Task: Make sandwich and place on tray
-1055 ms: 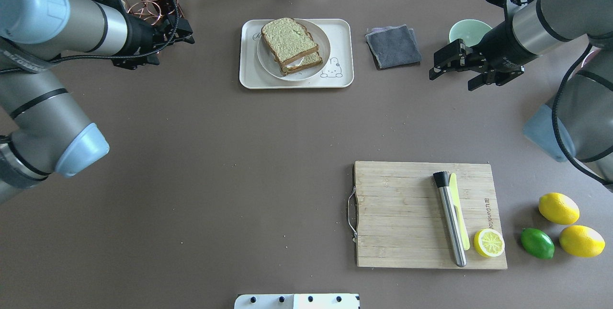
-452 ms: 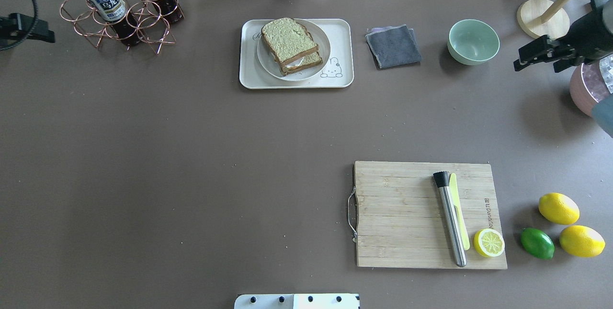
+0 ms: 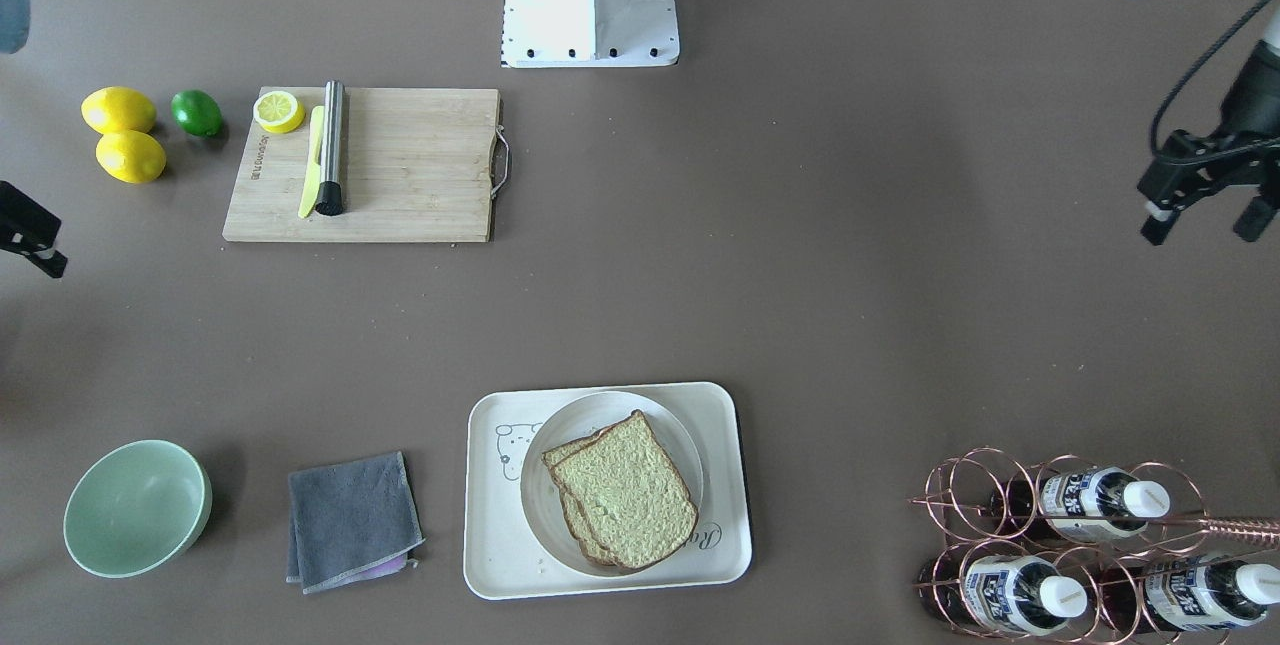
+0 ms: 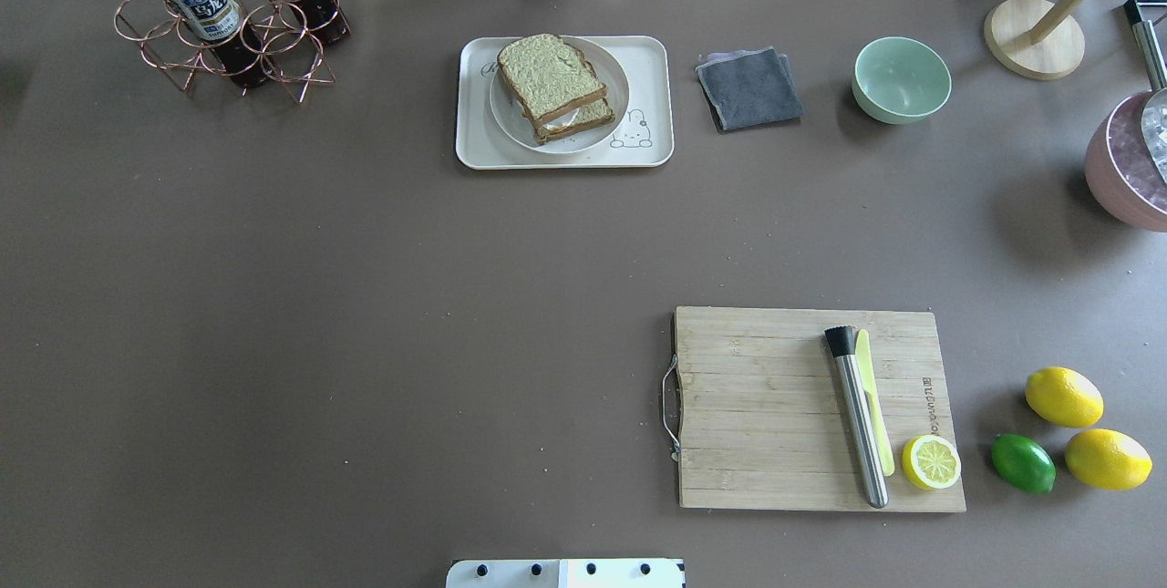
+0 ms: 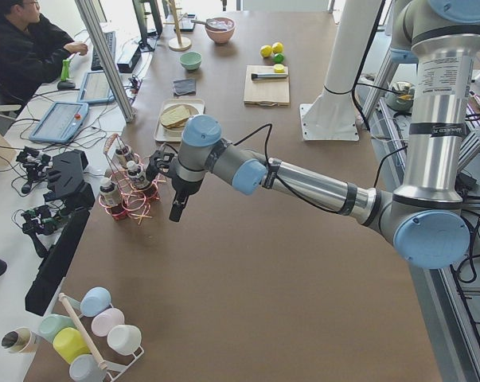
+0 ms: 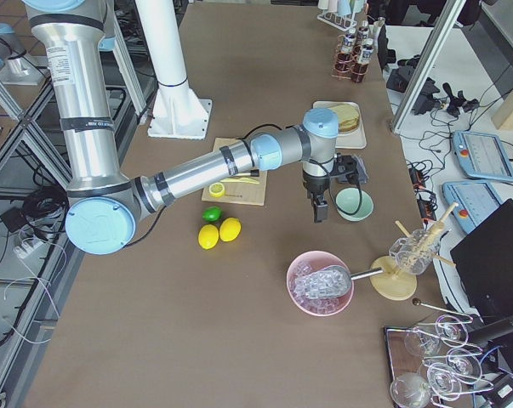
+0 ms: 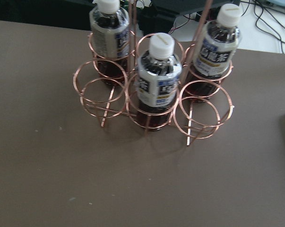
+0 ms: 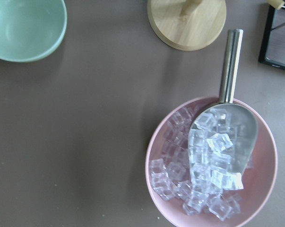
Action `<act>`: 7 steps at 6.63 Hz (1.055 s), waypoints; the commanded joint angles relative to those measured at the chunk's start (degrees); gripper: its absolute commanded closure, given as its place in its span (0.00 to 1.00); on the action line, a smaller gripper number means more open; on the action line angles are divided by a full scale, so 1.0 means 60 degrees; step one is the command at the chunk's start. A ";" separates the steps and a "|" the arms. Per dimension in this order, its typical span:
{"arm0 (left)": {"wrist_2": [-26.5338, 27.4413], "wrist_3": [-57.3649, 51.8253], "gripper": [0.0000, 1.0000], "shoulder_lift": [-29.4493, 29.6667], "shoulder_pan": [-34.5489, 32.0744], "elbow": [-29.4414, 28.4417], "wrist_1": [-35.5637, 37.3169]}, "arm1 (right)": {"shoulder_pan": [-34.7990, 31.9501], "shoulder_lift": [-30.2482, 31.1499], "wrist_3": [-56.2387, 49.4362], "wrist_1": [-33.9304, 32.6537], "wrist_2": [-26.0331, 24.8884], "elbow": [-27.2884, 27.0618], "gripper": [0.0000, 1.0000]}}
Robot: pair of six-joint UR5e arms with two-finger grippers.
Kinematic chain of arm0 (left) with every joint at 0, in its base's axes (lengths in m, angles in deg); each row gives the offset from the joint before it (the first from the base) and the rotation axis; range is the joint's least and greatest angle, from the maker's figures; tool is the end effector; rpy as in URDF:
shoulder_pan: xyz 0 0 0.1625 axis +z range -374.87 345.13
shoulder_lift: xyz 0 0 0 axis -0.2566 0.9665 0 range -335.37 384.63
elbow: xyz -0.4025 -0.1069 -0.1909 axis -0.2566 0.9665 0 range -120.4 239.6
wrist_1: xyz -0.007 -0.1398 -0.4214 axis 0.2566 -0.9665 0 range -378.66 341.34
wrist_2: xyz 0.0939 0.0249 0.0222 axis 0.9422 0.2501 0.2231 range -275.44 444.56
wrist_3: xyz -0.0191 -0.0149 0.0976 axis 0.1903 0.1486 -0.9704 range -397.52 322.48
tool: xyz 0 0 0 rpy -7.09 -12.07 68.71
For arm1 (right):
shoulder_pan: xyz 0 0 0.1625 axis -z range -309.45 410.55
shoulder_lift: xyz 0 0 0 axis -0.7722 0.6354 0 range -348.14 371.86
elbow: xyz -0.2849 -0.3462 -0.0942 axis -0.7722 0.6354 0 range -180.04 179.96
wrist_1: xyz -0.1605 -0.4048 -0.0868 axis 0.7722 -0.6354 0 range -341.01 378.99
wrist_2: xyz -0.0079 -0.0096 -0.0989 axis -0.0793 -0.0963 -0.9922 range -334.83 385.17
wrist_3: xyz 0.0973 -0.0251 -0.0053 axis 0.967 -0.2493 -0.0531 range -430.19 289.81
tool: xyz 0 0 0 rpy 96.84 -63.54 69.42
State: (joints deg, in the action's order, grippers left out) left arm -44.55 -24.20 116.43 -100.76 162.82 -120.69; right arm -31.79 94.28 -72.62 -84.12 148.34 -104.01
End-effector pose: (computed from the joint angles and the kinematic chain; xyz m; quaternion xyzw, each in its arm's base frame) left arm -0.0305 -0.5513 0.5347 0.1685 0.3551 0.0044 0.9195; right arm 0.0021 -0.5707 0.5297 0.0575 -0.2876 -0.1050 0.9502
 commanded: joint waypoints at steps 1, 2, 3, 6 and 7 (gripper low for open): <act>-0.1357 -0.2666 0.02 0.0038 -0.1309 -0.0983 0.1328 | -0.1258 0.0411 -0.2065 -0.0483 0.0283 0.0611 0.00; -0.1812 -0.3109 0.02 -0.0064 -0.1590 -0.1407 0.1375 | -0.1523 0.0676 -0.2115 -0.0467 0.0794 0.0701 0.00; -0.1874 -0.3128 0.02 -0.0225 -0.1650 -0.1672 0.1289 | -0.1714 0.0997 -0.2072 -0.0438 0.1060 0.0701 0.00; -0.1890 -0.3114 0.02 -0.0504 -0.1666 -0.1850 0.1244 | -0.1993 0.1191 -0.2086 -0.0423 0.1195 0.0672 0.00; -0.1875 -0.3114 0.02 -0.0548 -0.1666 -0.1836 0.1244 | -0.2009 0.1205 -0.2057 -0.0423 0.1195 0.0701 0.00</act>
State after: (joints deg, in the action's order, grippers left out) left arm -55.85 -42.90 113.56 -110.73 151.86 -113.19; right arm -43.47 101.32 -85.05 -86.66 155.42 -99.91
